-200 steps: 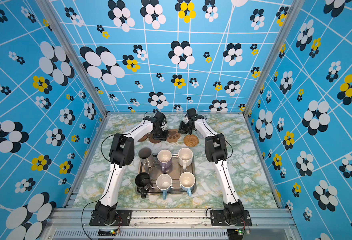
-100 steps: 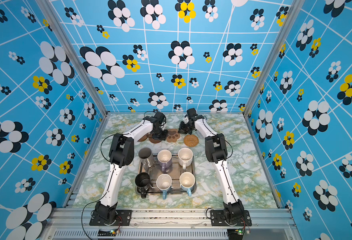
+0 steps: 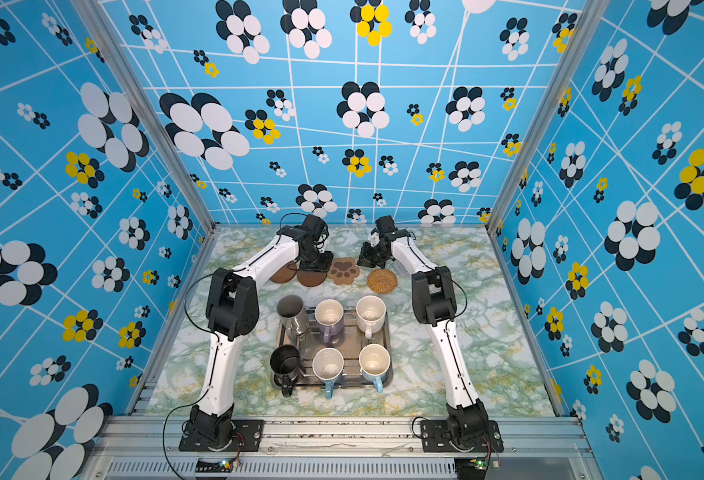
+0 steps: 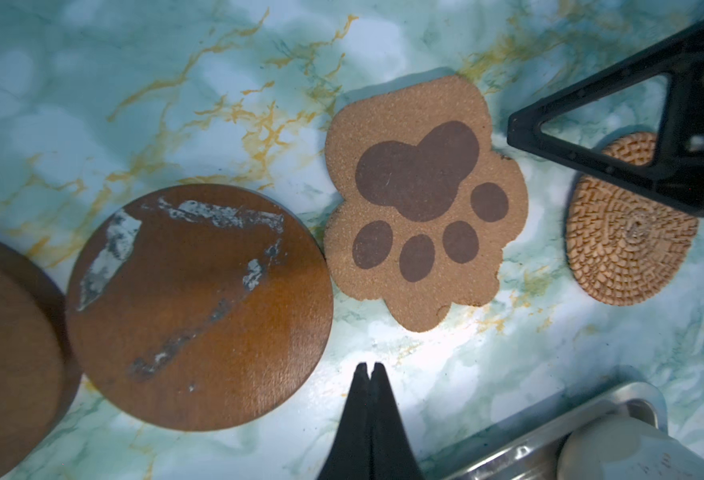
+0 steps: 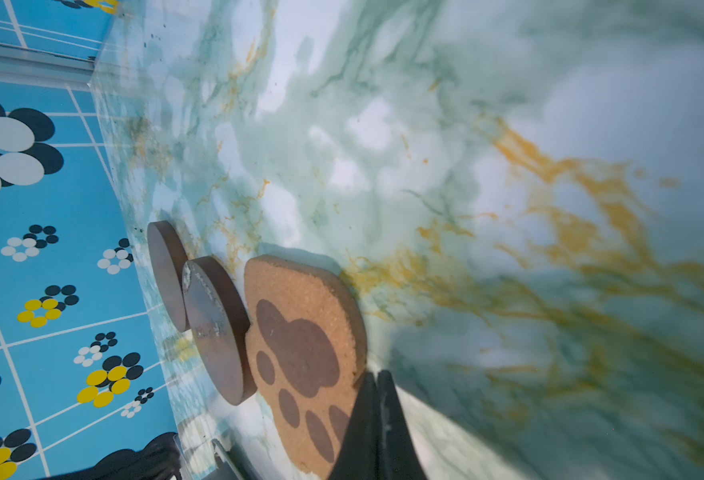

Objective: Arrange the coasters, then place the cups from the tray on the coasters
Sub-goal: 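Raise the left gripper back while the right gripper moves onto the woven rattan coaster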

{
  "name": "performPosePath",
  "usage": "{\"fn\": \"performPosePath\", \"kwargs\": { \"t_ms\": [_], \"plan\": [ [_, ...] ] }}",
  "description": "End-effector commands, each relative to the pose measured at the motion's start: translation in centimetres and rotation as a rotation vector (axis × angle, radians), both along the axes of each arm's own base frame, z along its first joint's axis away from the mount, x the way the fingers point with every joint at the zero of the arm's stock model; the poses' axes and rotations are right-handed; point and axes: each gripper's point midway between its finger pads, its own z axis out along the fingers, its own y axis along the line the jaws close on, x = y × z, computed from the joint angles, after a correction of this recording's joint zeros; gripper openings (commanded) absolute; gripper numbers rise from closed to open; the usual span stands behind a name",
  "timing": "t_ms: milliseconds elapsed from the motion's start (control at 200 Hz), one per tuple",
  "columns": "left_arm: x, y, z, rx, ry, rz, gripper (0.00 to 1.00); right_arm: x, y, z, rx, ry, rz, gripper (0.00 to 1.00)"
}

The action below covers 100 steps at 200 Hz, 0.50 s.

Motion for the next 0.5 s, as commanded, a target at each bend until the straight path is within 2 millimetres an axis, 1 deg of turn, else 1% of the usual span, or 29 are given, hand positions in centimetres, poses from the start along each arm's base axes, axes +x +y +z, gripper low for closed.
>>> {"fn": "performPosePath", "kwargs": {
  "t_ms": [0, 135, 230, 245, 275, 365, 380, 400, 410, 420, 475, 495],
  "plan": [
    [-0.1, 0.6, 4.7, -0.012, -0.090, -0.008, 0.00, 0.2, -2.0, 5.8, 0.003, -0.073, -0.013, 0.02],
    [-0.4, 1.6, 8.3, -0.009, -0.165, 0.007, 0.00, -0.5, -3.8, 8.5, -0.010, -0.110, -0.011, 0.04],
    [-0.8, 2.7, 10.7, -0.002, -0.222, 0.027, 0.00, -1.5, -5.7, 9.7, -0.035, -0.130, -0.016, 0.07],
    [-0.9, 3.0, 11.0, 0.000, -0.230, 0.031, 0.00, -1.7, -5.9, 9.6, -0.041, -0.128, -0.016, 0.07],
    [-1.2, 3.3, 11.7, 0.001, -0.250, 0.038, 0.00, -2.0, -6.5, 10.1, -0.054, -0.140, -0.019, 0.09],
    [-1.8, 4.5, 13.9, -0.012, -0.314, 0.072, 0.00, -3.6, -8.4, 10.1, -0.120, -0.145, -0.023, 0.14],
    [-1.9, 4.7, 14.3, -0.016, -0.324, 0.077, 0.00, -3.9, -8.7, 9.9, -0.132, -0.143, -0.023, 0.14],
    [-2.0, 4.9, 14.3, -0.019, -0.331, 0.082, 0.00, -4.2, -9.0, 9.1, -0.147, -0.130, -0.020, 0.16],
    [-2.0, 4.9, 14.1, -0.019, -0.328, 0.084, 0.00, -4.5, -9.2, 10.1, -0.151, -0.148, -0.021, 0.16],
    [-2.2, 5.1, 14.9, -0.026, -0.347, 0.092, 0.00, -4.6, -9.4, 10.2, -0.156, -0.152, -0.022, 0.17],
    [-2.7, 5.7, 16.1, -0.045, -0.381, 0.111, 0.00, -5.7, -10.1, 9.8, -0.191, -0.146, -0.017, 0.20],
    [-2.9, 5.8, 16.3, -0.050, -0.388, 0.115, 0.01, -6.1, -10.3, 9.4, -0.202, -0.138, -0.014, 0.21]
  ]
}}
